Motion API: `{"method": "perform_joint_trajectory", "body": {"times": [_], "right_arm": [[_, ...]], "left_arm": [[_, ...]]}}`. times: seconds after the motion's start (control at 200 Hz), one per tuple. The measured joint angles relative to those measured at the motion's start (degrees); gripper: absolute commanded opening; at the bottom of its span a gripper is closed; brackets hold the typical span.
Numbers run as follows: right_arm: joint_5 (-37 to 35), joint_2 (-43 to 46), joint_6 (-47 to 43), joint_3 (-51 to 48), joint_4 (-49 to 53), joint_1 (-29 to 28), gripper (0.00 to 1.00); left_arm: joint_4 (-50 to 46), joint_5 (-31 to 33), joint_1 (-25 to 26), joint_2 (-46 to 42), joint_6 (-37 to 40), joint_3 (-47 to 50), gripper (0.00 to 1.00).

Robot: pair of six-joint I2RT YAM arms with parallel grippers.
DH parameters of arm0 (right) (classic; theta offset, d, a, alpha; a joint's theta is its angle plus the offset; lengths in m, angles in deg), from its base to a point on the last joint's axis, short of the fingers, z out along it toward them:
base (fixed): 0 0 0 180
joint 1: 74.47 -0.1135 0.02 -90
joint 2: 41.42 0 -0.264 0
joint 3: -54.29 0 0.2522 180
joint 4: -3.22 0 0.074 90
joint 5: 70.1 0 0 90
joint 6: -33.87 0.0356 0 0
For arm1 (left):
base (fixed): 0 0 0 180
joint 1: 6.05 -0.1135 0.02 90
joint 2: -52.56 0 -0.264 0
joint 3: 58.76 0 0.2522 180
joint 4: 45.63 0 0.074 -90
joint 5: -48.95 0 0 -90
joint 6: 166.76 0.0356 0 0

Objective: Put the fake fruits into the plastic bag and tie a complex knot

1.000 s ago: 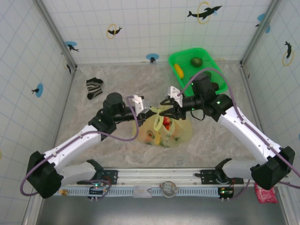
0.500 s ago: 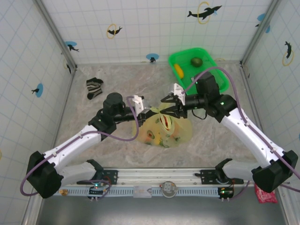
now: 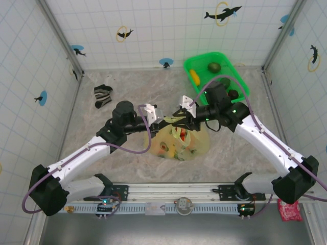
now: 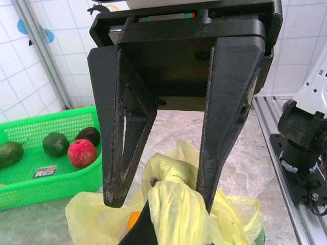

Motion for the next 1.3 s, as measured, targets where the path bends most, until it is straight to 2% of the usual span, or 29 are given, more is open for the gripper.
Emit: {"method": "perform_joint_trajectory", "body": {"times": [0.09, 0.415, 0.55, 0.636, 0.826, 0.911, 1.011, 1.131, 1.296], "right_arm": [[-0.72, 0.00, -0.55, 0.00, 0.15, 0.00, 0.41], [-1.88, 0.00, -2.62, -0.02, 2.34, -0.15, 0.22], [-2.27, -0.04, -3.69, 0.35, 3.10, -0.72, 0.20], [-3.10, -0.09, -4.70, 0.76, 3.82, -1.20, 0.10], [-7.41, 0.22, -7.89, 0.94, 4.74, -2.51, 0.01], [-10.05, 1.11, -9.66, 0.92, 3.96, -3.63, 0.00], [-12.94, 2.60, -11.21, 0.90, 2.75, -4.59, 0.00], [-17.22, 3.85, -13.40, 0.11, 0.39, -5.73, 0.00], [-20.79, 4.00, -16.35, -0.87, 0.74, -7.48, 0.00]], "left_arm": [[-0.02, 0.00, 0.00, 0.00, 0.00, 0.00, 0.00], [-0.37, 0.04, -0.02, 0.00, 0.00, 0.00, 0.00], [-0.52, 0.02, -0.02, 0.00, 0.00, 0.00, 0.00], [-0.57, 0.02, -0.02, 0.00, 0.00, 0.00, 0.00], [-1.68, 0.50, -0.28, -0.35, 0.00, 0.00, 0.00], [-1.73, 0.96, -0.28, -1.03, 0.09, 0.00, 0.17], [-1.66, 1.31, -0.26, -2.14, 0.50, 0.00, 0.29], [-1.75, 1.09, 0.15, -3.02, 0.39, 0.00, 0.35], [-3.08, 1.70, 0.15, -4.09, 0.55, 0.00, 0.38]]}}
